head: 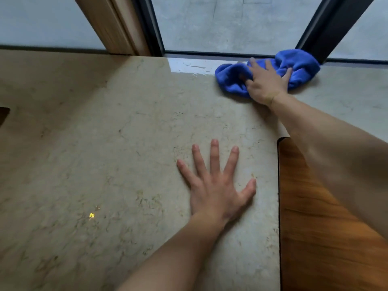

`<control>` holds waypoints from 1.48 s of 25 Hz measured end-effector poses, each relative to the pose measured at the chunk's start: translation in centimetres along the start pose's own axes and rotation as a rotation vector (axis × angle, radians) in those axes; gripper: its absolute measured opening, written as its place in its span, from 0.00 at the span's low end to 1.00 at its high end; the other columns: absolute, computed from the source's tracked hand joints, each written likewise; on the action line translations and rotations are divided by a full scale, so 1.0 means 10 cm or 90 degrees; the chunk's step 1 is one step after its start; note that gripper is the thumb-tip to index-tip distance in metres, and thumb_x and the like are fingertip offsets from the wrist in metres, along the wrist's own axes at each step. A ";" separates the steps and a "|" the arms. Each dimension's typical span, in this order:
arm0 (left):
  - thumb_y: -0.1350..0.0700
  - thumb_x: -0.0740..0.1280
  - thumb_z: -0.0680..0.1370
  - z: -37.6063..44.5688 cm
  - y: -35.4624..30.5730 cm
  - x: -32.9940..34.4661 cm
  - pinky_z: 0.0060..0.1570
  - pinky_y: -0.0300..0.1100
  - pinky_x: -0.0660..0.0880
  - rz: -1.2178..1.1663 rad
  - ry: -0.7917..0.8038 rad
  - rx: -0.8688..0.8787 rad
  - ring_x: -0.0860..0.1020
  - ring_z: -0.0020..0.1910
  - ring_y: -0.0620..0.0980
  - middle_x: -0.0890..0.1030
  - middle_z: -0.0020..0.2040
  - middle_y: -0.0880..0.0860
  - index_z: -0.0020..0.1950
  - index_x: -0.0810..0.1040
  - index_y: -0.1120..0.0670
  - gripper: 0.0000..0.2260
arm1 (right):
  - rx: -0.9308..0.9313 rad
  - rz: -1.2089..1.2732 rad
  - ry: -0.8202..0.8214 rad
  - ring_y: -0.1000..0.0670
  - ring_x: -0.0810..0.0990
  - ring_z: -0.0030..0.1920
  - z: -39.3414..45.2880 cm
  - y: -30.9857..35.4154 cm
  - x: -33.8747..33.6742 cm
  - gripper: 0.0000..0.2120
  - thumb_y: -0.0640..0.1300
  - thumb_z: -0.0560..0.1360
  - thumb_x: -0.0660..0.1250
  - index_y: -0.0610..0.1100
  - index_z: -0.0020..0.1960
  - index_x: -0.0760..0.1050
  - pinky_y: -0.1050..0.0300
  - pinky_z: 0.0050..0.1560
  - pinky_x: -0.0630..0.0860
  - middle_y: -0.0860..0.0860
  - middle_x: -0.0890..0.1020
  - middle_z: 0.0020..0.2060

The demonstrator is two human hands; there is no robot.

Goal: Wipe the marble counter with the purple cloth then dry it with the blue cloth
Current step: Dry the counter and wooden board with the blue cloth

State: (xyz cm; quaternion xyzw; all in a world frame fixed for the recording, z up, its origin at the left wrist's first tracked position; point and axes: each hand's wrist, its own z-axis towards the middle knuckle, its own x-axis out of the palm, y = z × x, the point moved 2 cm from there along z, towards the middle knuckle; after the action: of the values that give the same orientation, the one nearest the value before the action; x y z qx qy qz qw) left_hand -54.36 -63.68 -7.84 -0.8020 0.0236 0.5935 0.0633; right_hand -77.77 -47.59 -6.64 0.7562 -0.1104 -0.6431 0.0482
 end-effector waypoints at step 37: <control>0.31 0.48 0.76 -0.88 2.69 0.21 0.68 0.77 0.49 -0.004 -0.117 0.047 0.54 0.81 0.57 0.56 0.82 0.51 0.80 0.58 0.43 0.34 | 0.261 -0.023 -0.129 0.43 0.64 0.75 -3.75 1.45 1.28 0.25 0.58 0.77 0.55 0.62 0.74 0.65 0.16 0.63 0.51 0.54 0.69 0.75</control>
State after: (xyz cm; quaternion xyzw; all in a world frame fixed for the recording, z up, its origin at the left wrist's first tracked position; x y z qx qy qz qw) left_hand -48.43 -91.44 -9.25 -0.7414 0.0372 0.6631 0.0962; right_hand -40.54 -67.21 -9.50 0.6834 -0.2295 -0.6809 -0.1292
